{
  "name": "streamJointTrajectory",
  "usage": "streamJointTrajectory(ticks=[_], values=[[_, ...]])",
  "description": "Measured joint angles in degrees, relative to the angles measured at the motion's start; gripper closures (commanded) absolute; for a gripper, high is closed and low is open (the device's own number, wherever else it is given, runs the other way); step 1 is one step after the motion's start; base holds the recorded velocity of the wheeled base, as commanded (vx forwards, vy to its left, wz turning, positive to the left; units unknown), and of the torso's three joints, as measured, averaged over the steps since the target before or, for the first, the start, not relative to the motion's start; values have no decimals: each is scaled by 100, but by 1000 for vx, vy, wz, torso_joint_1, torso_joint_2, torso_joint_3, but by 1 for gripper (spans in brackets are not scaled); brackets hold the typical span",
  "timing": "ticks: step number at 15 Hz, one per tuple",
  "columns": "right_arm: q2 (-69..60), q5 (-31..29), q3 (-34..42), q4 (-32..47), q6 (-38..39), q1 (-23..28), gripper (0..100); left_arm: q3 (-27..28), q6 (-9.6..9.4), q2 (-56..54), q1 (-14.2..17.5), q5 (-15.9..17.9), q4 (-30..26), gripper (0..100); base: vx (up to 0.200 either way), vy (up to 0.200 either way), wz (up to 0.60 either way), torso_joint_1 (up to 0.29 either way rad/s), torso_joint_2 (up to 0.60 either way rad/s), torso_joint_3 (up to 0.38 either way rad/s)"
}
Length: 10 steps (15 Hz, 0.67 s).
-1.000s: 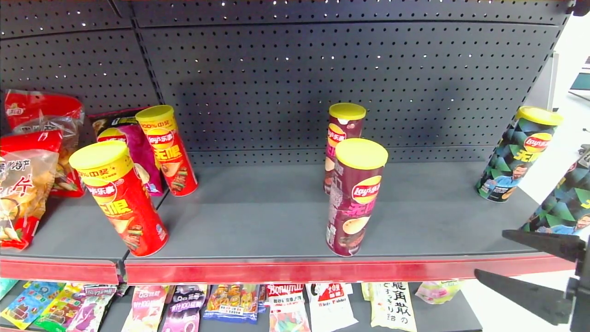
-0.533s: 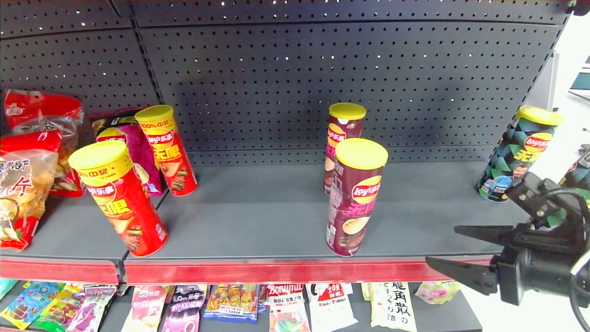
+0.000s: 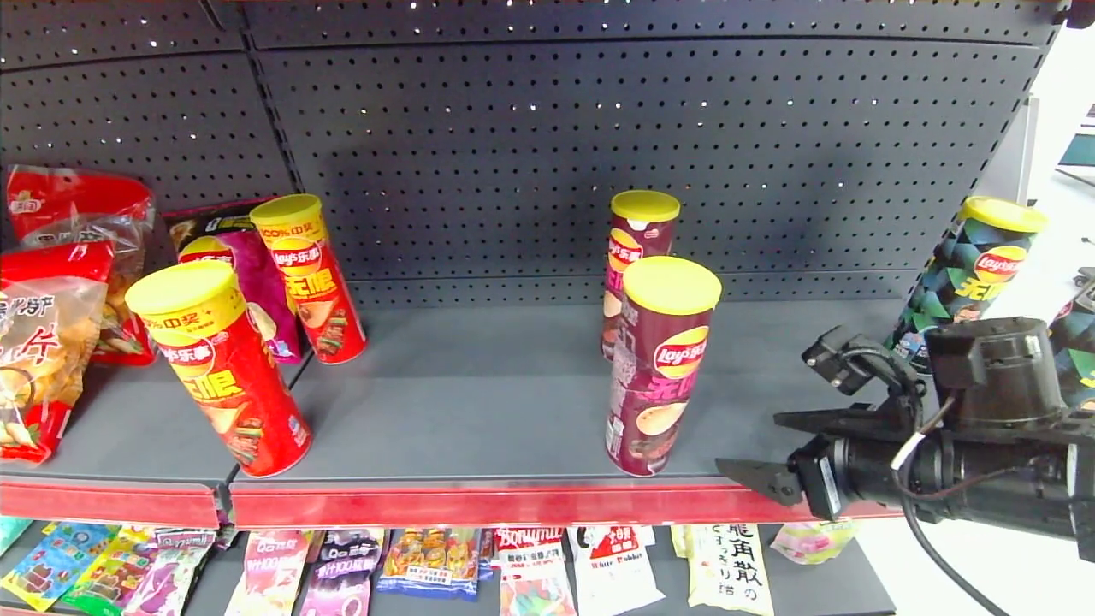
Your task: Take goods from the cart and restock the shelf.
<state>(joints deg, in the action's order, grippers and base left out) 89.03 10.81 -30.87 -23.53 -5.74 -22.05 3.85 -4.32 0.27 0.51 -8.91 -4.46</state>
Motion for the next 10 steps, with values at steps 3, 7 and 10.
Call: streamJointTrajectory(ticks=[3,7,10], values=[[350,-22,-293,-1,20,-51,0,0,0,0,0,2,-2,0,0,0,0,0,0,0],[667,-33,-586,-4,16,-71,0,2,0,0,0,5,0,0,0,0,0,0,0,0],[879,-312,-818,-1,24,-52,0,5,-24,-2,0,7,0,0,0,0,0,0,0,0]])
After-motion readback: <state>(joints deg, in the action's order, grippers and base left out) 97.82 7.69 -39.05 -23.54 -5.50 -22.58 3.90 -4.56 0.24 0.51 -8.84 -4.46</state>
